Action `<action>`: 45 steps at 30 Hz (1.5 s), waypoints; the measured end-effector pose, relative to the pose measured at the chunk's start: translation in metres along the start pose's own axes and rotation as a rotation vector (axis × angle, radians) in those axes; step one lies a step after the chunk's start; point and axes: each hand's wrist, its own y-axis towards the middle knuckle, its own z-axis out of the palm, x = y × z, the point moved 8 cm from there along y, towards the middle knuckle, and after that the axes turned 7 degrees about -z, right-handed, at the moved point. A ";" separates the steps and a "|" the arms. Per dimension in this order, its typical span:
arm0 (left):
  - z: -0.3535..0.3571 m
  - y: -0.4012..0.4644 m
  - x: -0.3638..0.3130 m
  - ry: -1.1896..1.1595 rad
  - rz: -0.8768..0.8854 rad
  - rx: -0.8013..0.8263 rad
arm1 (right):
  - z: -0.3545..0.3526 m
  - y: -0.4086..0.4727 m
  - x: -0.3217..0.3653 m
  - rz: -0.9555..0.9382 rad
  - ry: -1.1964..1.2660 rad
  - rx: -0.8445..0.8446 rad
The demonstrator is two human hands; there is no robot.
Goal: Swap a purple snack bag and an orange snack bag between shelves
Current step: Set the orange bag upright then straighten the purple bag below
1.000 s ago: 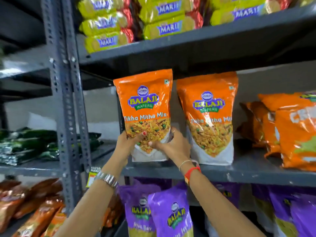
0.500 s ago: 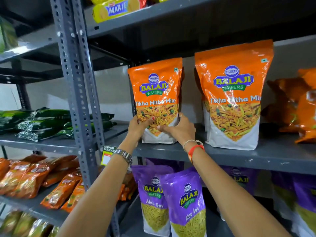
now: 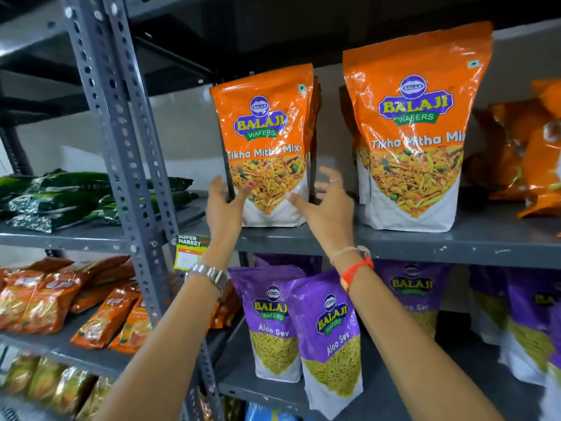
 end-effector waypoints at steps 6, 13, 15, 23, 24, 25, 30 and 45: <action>-0.024 -0.096 0.033 -0.246 0.324 -0.200 | -0.063 -0.098 -0.045 -0.047 0.147 -0.373; 0.008 -0.186 0.162 -0.232 -0.066 -0.232 | -0.057 -0.169 -0.182 0.265 -0.040 -0.184; 0.025 -0.207 0.198 -0.220 -0.232 -0.137 | -0.048 -0.184 -0.224 0.467 -0.039 -0.071; 0.087 -0.258 0.275 -0.337 -0.766 0.300 | -0.013 -0.211 -0.285 0.794 0.095 0.367; 0.089 -0.260 0.275 -0.326 -0.759 0.319 | -0.013 -0.212 -0.286 0.784 0.101 0.402; 0.091 -0.260 0.274 -0.311 -0.743 0.336 | -0.013 -0.211 -0.285 0.775 0.113 0.417; 0.105 -0.254 0.258 -0.303 -0.578 0.396 | -0.031 -0.206 -0.283 0.725 0.085 0.317; 0.237 -0.281 0.248 -0.286 -0.641 0.834 | -0.186 -0.220 -0.279 0.632 -0.360 -0.236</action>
